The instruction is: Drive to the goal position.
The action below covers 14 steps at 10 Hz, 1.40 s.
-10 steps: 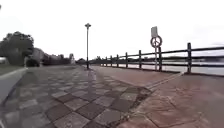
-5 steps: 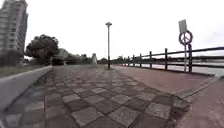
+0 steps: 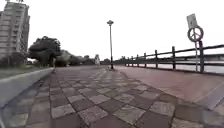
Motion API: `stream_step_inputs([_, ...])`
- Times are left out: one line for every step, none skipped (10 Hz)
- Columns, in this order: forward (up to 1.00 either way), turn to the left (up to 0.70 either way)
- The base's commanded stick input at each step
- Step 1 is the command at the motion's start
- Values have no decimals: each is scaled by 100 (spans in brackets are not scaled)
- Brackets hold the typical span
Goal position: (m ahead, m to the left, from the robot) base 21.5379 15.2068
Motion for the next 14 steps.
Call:
stream_step_inputs([100,0])
stream_step_inputs([100,0])
stream_step_inputs([100,0])
stream_step_inputs([100,0])
stream_step_inputs([100,0])
stream_step_inputs([100,0])
stream_step_inputs([100,10])
stream_step_inputs([100,23])
stream_step_inputs([100,37])
stream_step_inputs([100,40])
stream_step_inputs([100,40])
stream_step_inputs([100,40])
stream_step_inputs([100,40])
stream_step_inputs([100,40])
